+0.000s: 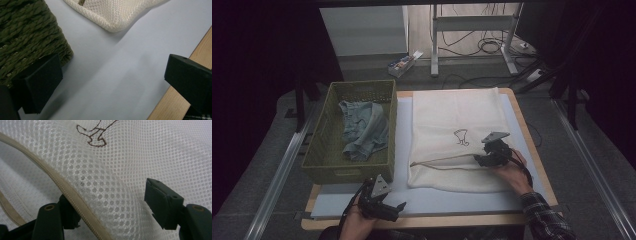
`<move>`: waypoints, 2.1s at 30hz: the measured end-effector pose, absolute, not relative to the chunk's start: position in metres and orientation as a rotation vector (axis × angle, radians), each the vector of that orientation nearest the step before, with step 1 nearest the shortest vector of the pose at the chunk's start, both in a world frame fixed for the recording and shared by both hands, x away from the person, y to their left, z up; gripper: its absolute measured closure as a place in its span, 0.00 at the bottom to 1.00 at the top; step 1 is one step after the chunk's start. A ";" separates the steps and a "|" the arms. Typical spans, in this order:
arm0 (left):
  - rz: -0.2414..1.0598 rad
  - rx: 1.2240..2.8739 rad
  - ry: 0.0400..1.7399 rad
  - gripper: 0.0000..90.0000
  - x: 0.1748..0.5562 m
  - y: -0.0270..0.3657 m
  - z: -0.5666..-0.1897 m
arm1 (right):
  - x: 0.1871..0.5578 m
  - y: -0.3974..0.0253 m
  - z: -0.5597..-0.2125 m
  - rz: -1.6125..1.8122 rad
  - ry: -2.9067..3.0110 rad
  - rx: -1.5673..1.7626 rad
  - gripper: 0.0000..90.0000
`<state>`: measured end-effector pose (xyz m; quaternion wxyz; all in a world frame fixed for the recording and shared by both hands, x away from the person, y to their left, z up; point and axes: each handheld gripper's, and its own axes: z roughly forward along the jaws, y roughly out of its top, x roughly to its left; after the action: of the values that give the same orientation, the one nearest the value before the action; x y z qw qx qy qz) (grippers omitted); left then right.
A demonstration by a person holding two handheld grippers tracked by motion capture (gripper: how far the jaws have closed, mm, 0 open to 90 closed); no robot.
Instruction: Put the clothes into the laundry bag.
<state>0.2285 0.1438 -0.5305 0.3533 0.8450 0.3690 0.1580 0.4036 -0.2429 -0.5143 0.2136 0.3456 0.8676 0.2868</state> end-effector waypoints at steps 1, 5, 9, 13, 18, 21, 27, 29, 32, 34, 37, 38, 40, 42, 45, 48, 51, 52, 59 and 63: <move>0.409 2.187 0.954 0.01 0.229 0.144 -0.531 | 0.404 -0.243 -0.514 0.798 2.406 0.954 0.38; 0.408 2.192 0.954 0.01 0.229 0.144 -0.531 | 0.406 -0.240 -0.513 0.794 2.408 0.945 0.39; 0.409 2.195 0.954 0.02 0.228 0.143 -0.531 | 0.406 -0.237 -0.513 0.799 2.404 0.927 0.43; 0.410 2.196 0.953 0.02 0.228 0.143 -0.531 | 0.406 -0.234 -0.510 0.808 2.391 0.914 0.50; 0.412 2.199 0.952 0.02 0.228 0.143 -0.531 | 0.404 -0.234 -0.507 0.824 2.383 0.888 0.57; 0.413 2.199 0.952 0.02 0.228 0.143 -0.531 | 0.404 -0.234 -0.505 0.828 2.379 0.881 0.58; 0.413 2.199 0.953 0.02 0.228 0.143 -0.531 | 0.401 -0.235 -0.498 0.851 2.382 0.858 0.61; 0.413 2.199 0.953 0.02 0.228 0.143 -0.531 | 0.400 -0.235 -0.496 0.856 2.380 0.846 0.62; 0.414 2.199 0.953 0.02 0.228 0.143 -0.531 | 0.399 -0.235 -0.494 0.863 2.374 0.839 0.63; 0.414 2.201 0.953 0.02 0.228 0.143 -0.531 | 0.397 -0.235 -0.492 0.873 2.369 0.837 0.65; 0.413 2.201 0.953 0.02 0.228 0.143 -0.531 | 0.396 -0.235 -0.490 0.873 2.359 0.821 0.68; 0.413 2.201 0.953 0.02 0.228 0.143 -0.531 | 0.395 -0.236 -0.487 0.883 2.354 0.813 0.69; 0.414 2.200 0.953 0.02 0.228 0.143 -0.531 | 0.394 -0.236 -0.484 0.899 2.339 0.807 0.71; 0.414 2.199 0.953 0.02 0.228 0.143 -0.531 | 0.392 -0.236 -0.481 0.908 2.327 0.796 0.73; 0.415 2.198 0.952 0.02 0.228 0.143 -0.531 | 0.392 -0.236 -0.479 0.920 2.324 0.789 0.76; 0.417 2.197 0.953 0.02 0.228 0.143 -0.531 | 0.391 -0.235 -0.479 0.919 2.329 0.782 0.80; 0.418 2.197 0.953 0.02 0.228 0.143 -0.531 | 0.392 -0.235 -0.478 0.922 2.342 0.773 0.85; 0.419 2.197 0.953 0.02 0.228 0.143 -0.531 | 0.394 -0.235 -0.477 0.925 2.345 0.766 0.88; 0.424 2.196 0.953 0.02 0.228 0.143 -0.531 | 0.397 -0.234 -0.471 0.951 2.352 0.762 0.91; 0.425 2.197 0.953 0.02 0.228 0.143 -0.531 | 0.397 -0.234 -0.468 0.959 2.348 0.773 0.91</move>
<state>0.2283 0.1428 -0.5308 0.3473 0.8470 0.3675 0.1639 0.3969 -0.2336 -0.4684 0.2423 0.2829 0.8591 0.3510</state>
